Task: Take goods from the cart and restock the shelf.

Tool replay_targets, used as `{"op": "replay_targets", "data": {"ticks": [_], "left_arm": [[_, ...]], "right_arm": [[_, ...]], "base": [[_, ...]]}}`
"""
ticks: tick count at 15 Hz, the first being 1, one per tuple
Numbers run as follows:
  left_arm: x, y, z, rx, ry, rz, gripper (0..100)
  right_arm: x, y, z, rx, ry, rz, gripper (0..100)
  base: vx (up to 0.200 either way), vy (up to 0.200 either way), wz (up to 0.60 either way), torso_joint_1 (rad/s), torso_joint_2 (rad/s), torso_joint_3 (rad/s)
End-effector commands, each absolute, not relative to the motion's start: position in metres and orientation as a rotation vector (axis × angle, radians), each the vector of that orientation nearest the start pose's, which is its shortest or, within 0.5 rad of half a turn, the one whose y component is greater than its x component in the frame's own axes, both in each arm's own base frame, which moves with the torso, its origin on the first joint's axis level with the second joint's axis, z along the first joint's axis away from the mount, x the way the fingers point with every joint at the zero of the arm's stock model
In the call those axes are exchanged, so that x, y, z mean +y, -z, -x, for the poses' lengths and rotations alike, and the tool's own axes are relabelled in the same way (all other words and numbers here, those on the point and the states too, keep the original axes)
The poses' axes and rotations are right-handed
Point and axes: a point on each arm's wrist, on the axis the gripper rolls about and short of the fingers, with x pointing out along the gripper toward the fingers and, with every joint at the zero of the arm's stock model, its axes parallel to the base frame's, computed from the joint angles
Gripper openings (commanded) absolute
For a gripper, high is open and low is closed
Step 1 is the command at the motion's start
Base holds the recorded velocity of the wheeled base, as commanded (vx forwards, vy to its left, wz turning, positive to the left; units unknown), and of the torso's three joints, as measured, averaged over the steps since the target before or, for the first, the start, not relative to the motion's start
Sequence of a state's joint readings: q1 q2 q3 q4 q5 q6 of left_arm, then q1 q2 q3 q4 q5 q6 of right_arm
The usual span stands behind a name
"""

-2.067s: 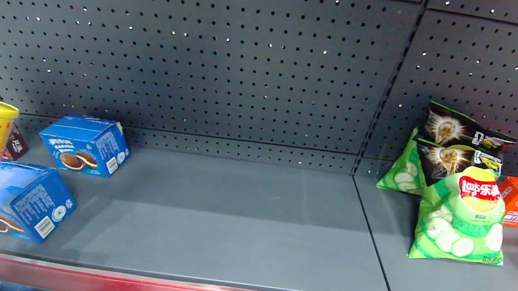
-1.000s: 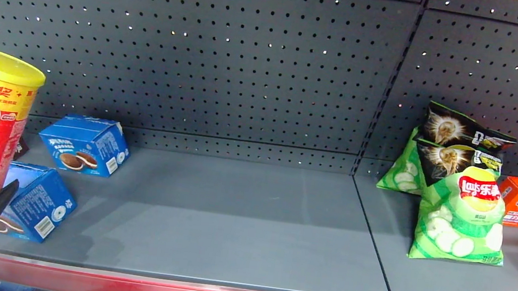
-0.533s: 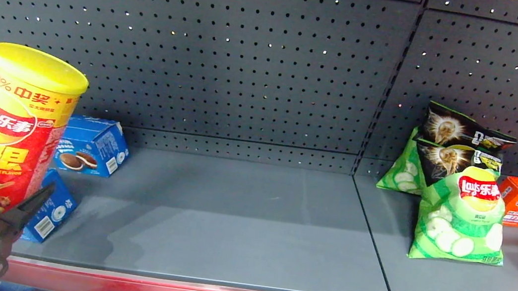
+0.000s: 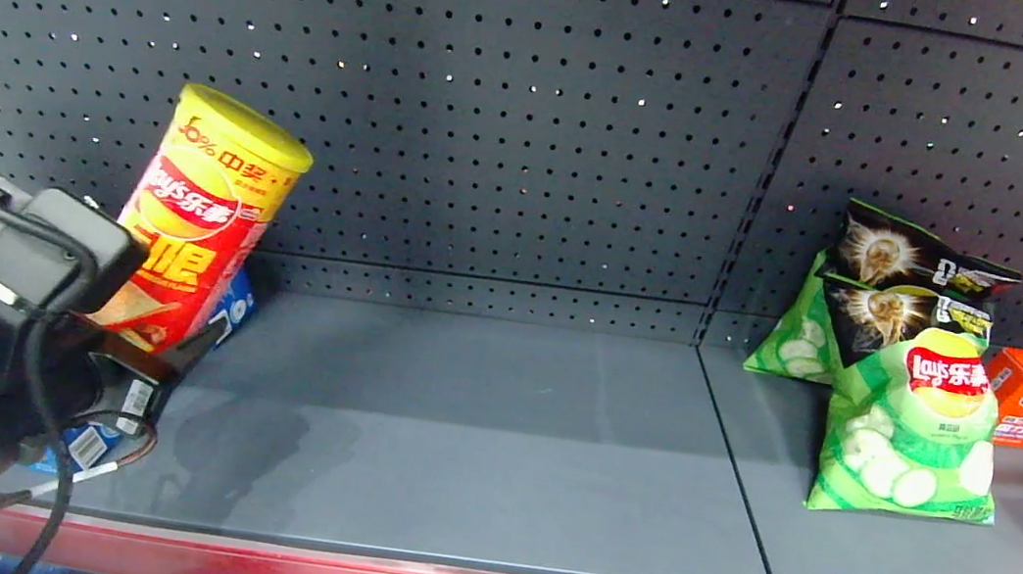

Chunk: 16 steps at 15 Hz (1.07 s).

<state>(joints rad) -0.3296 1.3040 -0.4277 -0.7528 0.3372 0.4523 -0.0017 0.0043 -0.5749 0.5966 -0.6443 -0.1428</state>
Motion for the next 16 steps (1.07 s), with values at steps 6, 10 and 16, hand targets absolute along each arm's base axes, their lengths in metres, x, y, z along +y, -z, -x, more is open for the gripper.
{"op": "replay_targets", "data": {"ticks": [6, 10, 16], "left_arm": [[-0.103, -0.170, -0.210, 0.156, 0.159, -0.219, 0], [-0.117, -0.174, -0.206, 0.158, 0.262, -0.100, 0], [-0.110, -0.172, -0.228, 0.183, 0.376, -0.026, 0]], "right_arm": [[-0.013, -0.156, 0.096, 0.076, 0.643, 0.141, 0], [-0.013, -0.155, 0.096, 0.076, 0.643, 0.141, 0], [-0.013, -0.155, 0.095, 0.084, 0.639, 0.145, 0]], "base": [[0.000, 0.000, 0.00, 0.000, 0.00, 0.000], [0.000, 0.000, 0.00, 0.000, 0.00, 0.000], [0.000, 0.000, 0.00, 0.000, 0.00, 0.000]]}}
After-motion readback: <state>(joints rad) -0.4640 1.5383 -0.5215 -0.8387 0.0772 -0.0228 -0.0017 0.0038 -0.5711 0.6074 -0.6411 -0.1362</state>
